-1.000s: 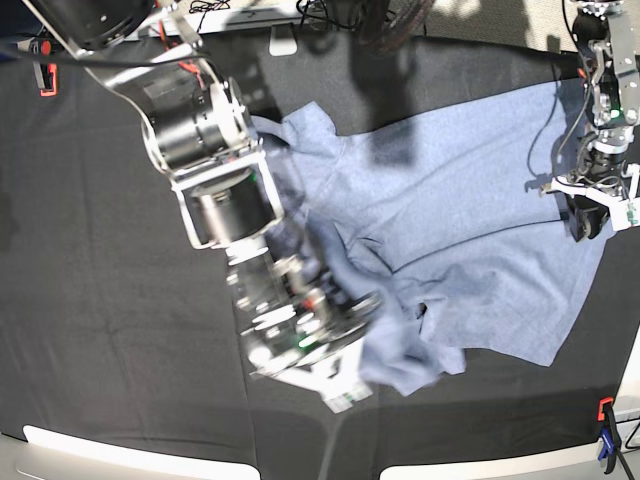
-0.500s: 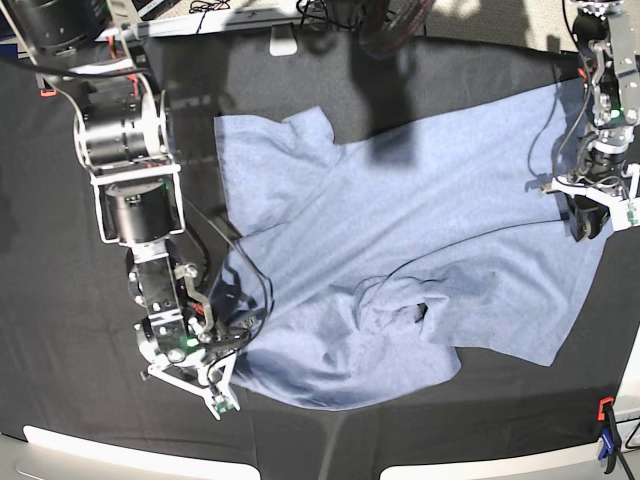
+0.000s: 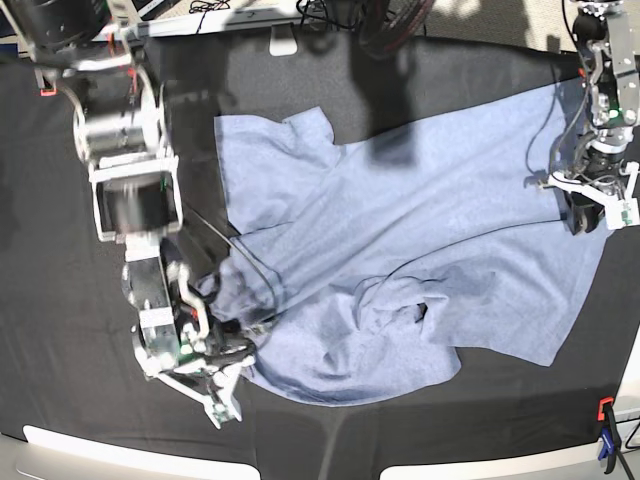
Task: Layout the t-shirt on the table in an organized manner, then fold the t-shirt properly
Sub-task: 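Drag the shirt fabric with the right gripper toward the hem and release, then raise the right gripper and move it to the shirt collar edge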
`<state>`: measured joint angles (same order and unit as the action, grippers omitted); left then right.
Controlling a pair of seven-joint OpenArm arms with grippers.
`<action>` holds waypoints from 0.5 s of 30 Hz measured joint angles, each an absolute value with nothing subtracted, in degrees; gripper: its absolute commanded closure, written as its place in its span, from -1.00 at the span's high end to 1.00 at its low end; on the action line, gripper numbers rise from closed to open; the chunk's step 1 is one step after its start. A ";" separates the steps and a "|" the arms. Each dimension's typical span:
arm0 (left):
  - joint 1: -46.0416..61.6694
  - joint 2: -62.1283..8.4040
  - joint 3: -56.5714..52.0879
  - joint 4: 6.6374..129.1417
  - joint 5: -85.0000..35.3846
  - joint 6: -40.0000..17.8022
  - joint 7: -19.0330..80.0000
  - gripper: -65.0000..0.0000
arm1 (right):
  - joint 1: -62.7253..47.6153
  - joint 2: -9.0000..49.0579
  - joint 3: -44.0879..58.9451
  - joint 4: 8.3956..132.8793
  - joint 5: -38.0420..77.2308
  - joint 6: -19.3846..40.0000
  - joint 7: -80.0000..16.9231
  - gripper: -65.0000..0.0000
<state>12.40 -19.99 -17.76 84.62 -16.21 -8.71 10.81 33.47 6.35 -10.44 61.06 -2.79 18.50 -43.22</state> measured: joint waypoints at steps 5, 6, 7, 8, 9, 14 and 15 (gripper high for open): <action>13.87 -19.99 -17.80 84.64 -16.12 -9.37 7.60 -0.66 | 21.37 6.33 -10.24 76.82 -2.48 18.70 -44.49 -0.10; 14.50 -19.94 -17.82 84.64 -16.27 -10.11 6.07 -0.66 | 18.87 6.28 -9.67 79.75 -2.24 18.79 -44.88 -0.10; 14.98 -19.99 -17.82 84.64 -16.27 -10.92 5.50 -0.66 | 16.73 6.15 -8.75 82.43 -2.04 18.87 -44.95 -0.10; 15.55 -19.99 -17.91 84.64 -16.14 -12.27 5.54 -0.66 | 14.66 6.17 -7.68 85.12 -1.54 18.61 -45.32 -0.10; 16.05 -19.92 -17.98 84.64 -16.08 -12.75 5.56 -0.66 | 12.93 6.22 -6.28 87.53 -0.34 18.57 -45.80 -0.10; 19.33 -19.97 -18.02 84.90 -16.12 -13.65 4.47 -0.66 | 4.23 6.33 2.66 96.42 10.04 23.97 -50.81 -0.10; 19.92 -19.97 -18.09 85.17 -16.23 -13.69 4.49 -0.66 | 2.81 6.33 4.32 97.01 11.81 24.88 -53.41 -0.10</action>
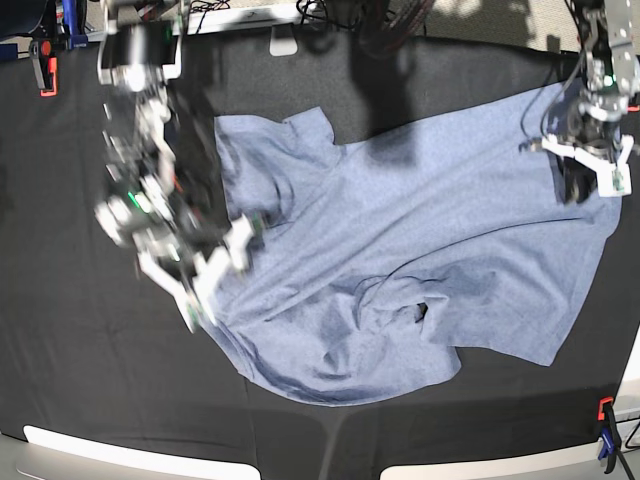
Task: Layout the t-shirt on the table in an organized manner, then fold the t-shirt properly
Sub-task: 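Raise the right gripper and move it to the shirt collar edge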
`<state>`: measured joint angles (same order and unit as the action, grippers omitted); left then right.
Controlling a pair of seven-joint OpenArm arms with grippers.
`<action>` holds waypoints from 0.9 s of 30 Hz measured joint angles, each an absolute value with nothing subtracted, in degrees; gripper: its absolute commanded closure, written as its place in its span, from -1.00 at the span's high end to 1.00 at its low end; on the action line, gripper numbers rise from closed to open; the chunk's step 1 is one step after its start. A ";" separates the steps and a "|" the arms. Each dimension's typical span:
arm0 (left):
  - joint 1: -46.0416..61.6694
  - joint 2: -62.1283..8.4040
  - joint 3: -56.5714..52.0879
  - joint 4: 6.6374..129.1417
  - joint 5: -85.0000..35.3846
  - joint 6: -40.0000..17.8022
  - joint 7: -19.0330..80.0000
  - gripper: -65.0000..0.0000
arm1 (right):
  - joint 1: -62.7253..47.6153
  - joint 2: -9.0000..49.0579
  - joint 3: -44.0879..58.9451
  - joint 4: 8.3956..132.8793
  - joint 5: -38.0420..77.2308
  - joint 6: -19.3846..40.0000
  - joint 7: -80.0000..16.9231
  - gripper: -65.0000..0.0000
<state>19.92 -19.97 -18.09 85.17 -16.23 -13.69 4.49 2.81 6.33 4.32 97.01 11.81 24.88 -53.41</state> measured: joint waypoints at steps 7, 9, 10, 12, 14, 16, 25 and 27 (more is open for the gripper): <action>23.46 -20.01 -21.98 87.61 -19.53 -18.28 4.38 -0.64 | -3.46 6.17 15.27 97.14 16.78 26.20 -58.63 -0.10; 24.45 -19.88 -23.83 87.79 -21.28 -20.01 4.47 -0.64 | -4.58 5.80 17.39 97.14 18.02 26.17 -59.70 -0.10; 24.80 -19.86 -24.75 87.81 -22.00 -20.34 4.45 -0.64 | -5.06 5.58 17.67 97.14 18.02 26.17 -59.70 -0.10; 25.21 -19.88 -26.33 87.81 -22.28 -20.73 4.49 -0.64 | -5.78 4.60 17.76 97.14 18.06 26.20 -59.90 -0.10; 25.39 -20.01 -27.14 87.81 -22.28 -20.91 4.51 -0.64 | -5.89 2.81 17.28 97.12 18.06 27.20 -60.18 -0.10; 25.54 -19.99 -27.35 87.81 -22.28 -20.91 4.47 -0.64 | -5.85 0.99 16.21 97.12 18.26 27.27 -59.96 -0.10; 25.71 -19.99 -27.35 87.81 -22.28 -21.06 4.47 -0.64 | -5.74 -3.38 15.42 95.57 13.45 25.52 -59.18 -0.27; 25.74 -19.99 -27.35 87.81 -22.28 -21.06 4.49 -0.64 | -5.72 -3.36 14.74 95.50 13.02 25.50 -59.24 -0.53</action>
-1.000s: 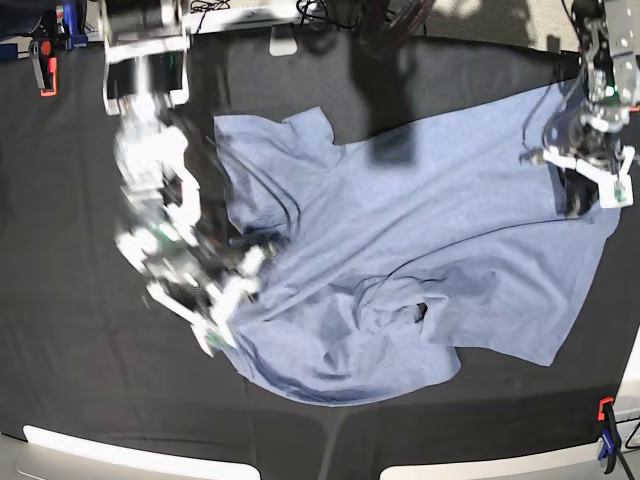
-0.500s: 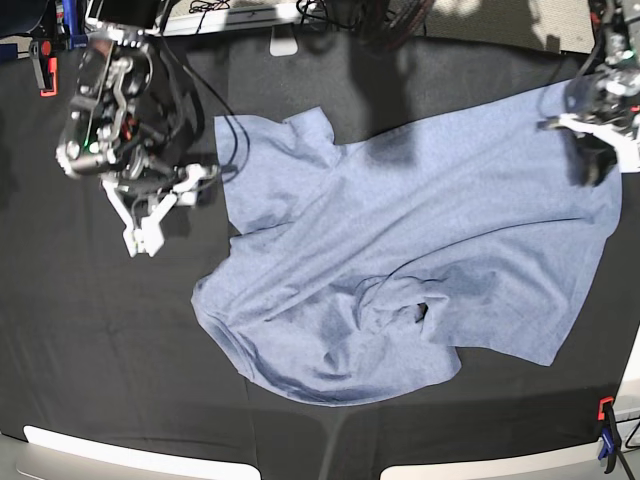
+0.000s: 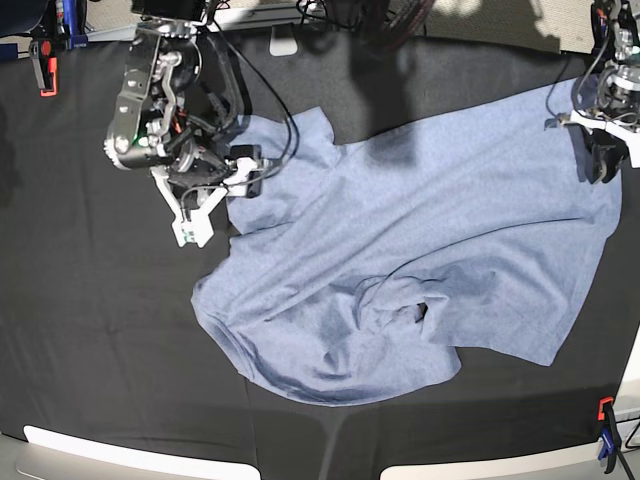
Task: Layout the t-shirt on the table in an organized manner, then fold the t-shirt properly
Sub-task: 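Raise the right gripper and move it to the shirt collar edge, then grasp the shirt collar edge with the right gripper and pull it outward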
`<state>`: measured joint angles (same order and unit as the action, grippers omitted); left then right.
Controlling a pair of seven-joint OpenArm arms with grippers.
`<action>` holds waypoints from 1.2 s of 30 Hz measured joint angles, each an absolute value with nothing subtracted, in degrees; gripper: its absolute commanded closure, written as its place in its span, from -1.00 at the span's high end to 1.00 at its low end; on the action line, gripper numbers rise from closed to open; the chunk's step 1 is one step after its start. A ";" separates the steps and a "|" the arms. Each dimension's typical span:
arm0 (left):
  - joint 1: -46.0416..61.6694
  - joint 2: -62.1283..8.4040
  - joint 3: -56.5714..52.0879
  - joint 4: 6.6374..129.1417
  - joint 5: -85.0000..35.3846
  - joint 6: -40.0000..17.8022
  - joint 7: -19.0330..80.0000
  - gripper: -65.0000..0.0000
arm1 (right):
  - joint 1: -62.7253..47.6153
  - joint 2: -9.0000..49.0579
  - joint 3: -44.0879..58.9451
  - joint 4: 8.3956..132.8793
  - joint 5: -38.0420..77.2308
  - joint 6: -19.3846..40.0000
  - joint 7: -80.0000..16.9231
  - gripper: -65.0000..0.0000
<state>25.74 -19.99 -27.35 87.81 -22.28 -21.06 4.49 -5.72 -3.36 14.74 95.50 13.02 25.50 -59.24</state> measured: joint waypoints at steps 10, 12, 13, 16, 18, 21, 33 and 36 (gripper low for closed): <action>25.71 -19.97 -27.35 87.81 -22.31 -21.06 4.49 -0.64 | -7.57 -3.77 14.41 99.26 1.41 25.67 -58.37 -1.00; 25.71 -19.97 -27.38 87.81 -22.31 -21.06 4.49 -0.64 | -10.59 -3.73 14.50 103.13 1.43 25.67 -58.54 -1.00; 25.74 -19.92 -27.40 87.81 -22.28 -21.06 4.51 -0.64 | -12.10 -3.64 14.57 104.99 1.45 25.67 -58.61 -1.00; 25.71 -19.84 -27.38 87.81 -22.28 -21.08 4.51 -0.64 | -16.40 -3.66 14.61 110.59 1.50 25.65 -58.52 -1.00; 25.71 -19.88 -27.38 87.81 -22.28 -21.06 4.56 -0.64 | -19.53 -3.66 14.61 113.58 1.63 25.56 -58.37 -1.00; 25.71 -19.94 -27.38 87.81 -22.28 -21.08 4.56 -0.64 | -24.80 -3.68 14.61 116.95 1.43 25.54 -58.76 -1.00; 25.71 -19.88 -27.38 87.81 -22.31 -21.08 4.47 -0.64 | -39.03 -3.64 14.61 123.83 1.50 22.48 -53.25 -1.00; 25.71 -19.88 -27.38 87.81 -22.31 -21.08 4.47 -0.64 | -36.10 -3.33 14.61 123.85 1.56 22.50 -51.42 -0.70</action>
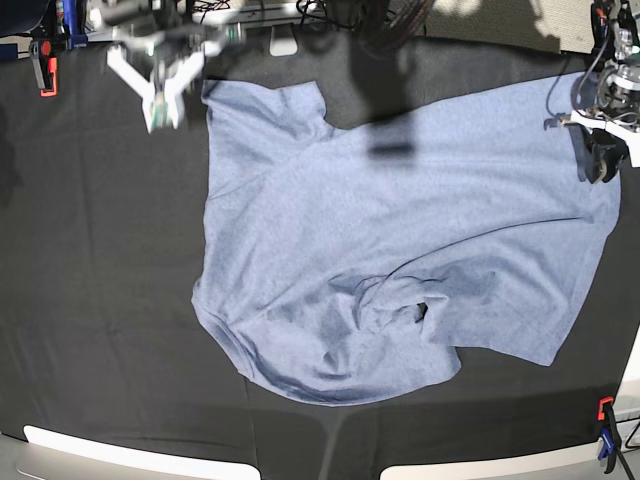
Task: Layout the t-shirt on the table in an organized manner, then fold the t-shirt properly
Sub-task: 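Grasp the shirt collar edge with the right gripper and pull it outward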
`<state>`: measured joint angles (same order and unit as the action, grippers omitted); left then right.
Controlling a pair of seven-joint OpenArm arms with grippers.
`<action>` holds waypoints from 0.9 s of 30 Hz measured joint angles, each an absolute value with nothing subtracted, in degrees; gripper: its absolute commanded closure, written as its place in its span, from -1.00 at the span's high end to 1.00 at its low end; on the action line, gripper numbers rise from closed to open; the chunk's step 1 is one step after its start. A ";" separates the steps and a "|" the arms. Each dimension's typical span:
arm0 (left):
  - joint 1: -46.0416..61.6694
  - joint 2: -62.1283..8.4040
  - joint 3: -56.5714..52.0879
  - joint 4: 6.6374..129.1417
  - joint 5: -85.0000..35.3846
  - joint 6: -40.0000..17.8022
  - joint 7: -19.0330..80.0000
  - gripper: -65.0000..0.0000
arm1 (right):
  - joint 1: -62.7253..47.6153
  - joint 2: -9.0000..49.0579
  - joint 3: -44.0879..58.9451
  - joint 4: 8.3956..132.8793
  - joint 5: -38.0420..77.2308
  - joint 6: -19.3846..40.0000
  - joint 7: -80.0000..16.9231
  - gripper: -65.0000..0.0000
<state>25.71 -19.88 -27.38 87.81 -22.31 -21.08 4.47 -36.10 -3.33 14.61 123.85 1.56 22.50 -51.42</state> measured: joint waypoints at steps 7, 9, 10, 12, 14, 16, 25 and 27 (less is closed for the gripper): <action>25.71 -19.88 -27.38 87.81 -22.31 -21.08 4.49 -0.64 | -28.12 -2.02 14.61 123.81 6.52 22.50 -50.87 0.20; 25.69 -19.92 -27.38 87.81 -22.31 -21.08 4.45 -0.64 | -26.15 -1.45 14.61 122.48 7.60 22.68 -52.53 0.20; 25.71 -19.94 -27.38 87.81 -22.31 -21.08 4.47 -0.64 | -25.17 -1.43 14.63 121.25 7.25 22.11 -52.60 0.20; 25.71 -19.88 -27.38 87.81 -22.31 -21.08 4.45 -0.64 | -23.64 -1.41 14.68 118.78 7.46 20.99 -52.73 0.20; 25.71 -19.88 -27.38 87.81 -22.31 -21.06 4.47 -0.64 | -22.83 -1.43 14.68 115.74 7.53 20.38 -52.93 0.20; 25.69 -19.90 -27.38 87.81 -22.28 -21.08 4.49 -0.64 | -21.98 -1.45 14.68 112.71 7.49 20.34 -53.84 0.20; 25.71 -19.88 -27.38 87.81 -22.28 -21.06 4.49 -0.64 | -16.19 -1.41 14.37 103.59 10.57 20.34 -54.92 0.15; 25.71 -19.88 -27.38 87.81 -22.31 -21.08 4.49 -0.64 | -16.16 -1.41 14.24 103.57 10.55 20.34 -54.41 0.02</action>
<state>25.71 -19.88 -27.38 87.81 -22.31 -21.08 4.49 -16.16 -1.41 14.24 103.57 10.55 20.34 -54.41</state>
